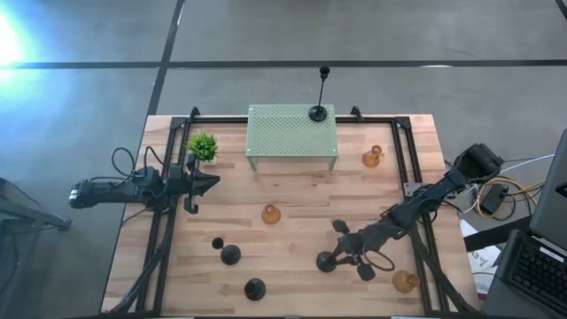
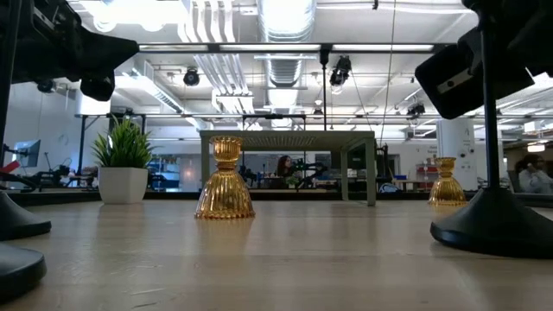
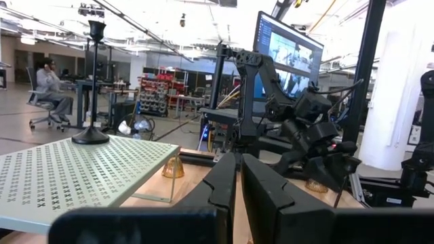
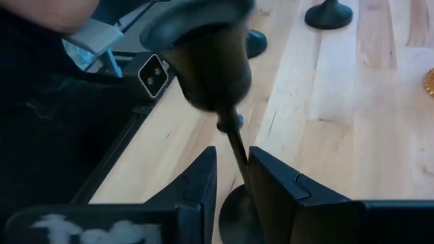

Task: Pick & Place candle stick holders
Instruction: Put the black candle holder on the shelf aligned with the other black candle holder

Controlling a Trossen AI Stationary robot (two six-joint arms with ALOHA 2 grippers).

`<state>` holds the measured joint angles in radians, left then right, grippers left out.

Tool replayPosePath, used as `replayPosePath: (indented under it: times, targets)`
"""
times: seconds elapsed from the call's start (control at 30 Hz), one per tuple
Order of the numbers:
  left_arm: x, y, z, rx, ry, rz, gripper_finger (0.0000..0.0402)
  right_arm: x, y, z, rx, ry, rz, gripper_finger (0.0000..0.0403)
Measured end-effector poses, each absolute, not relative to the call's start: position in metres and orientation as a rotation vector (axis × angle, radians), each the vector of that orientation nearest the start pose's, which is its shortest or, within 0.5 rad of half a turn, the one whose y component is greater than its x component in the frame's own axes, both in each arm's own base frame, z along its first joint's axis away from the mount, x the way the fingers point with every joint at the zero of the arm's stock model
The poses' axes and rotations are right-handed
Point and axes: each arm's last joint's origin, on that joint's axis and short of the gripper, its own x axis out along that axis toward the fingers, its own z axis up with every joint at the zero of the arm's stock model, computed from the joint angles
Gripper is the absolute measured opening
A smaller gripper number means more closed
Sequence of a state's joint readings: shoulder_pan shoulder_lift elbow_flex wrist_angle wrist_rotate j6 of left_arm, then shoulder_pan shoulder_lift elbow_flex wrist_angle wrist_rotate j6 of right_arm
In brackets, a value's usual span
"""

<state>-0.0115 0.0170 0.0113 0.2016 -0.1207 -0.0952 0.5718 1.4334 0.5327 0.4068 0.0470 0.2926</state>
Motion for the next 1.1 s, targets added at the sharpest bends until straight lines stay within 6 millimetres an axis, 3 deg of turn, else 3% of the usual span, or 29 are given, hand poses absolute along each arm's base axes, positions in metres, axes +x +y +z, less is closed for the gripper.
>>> replayPosePath:
  times: [0.23, 0.5, 0.67, 0.77, 0.93, 1.1]
  targets:
    - [0.096, 0.002, 0.185, -0.107, -0.200, 0.099, 0.0028, 0.226, 0.144, 0.164, 0.116, 0.543, 0.436, 0.0081]
    - [0.096, 0.002, 0.185, -0.107, -0.201, 0.099, 0.0028, 0.227, 0.143, 0.164, 0.103, 0.529, 0.409, 0.0019]
    - [0.096, 0.002, 0.185, -0.107, -0.200, 0.100, 0.0028, 0.230, 0.141, 0.171, 0.092, 0.464, 0.379, 0.0012]
    - [0.096, 0.002, 0.185, -0.112, -0.201, 0.100, 0.0028, 0.240, 0.131, 0.188, 0.113, 0.417, 0.321, 0.0012]
    - [0.096, 0.002, 0.185, -0.115, -0.201, 0.099, 0.0028, 0.265, 0.102, 0.235, 0.141, 0.396, 0.124, 0.0011]
    - [0.096, 0.002, 0.186, -0.115, -0.208, 0.099, 0.0028, 0.289, 0.071, 0.281, 0.079, 0.426, -0.257, 0.0011]
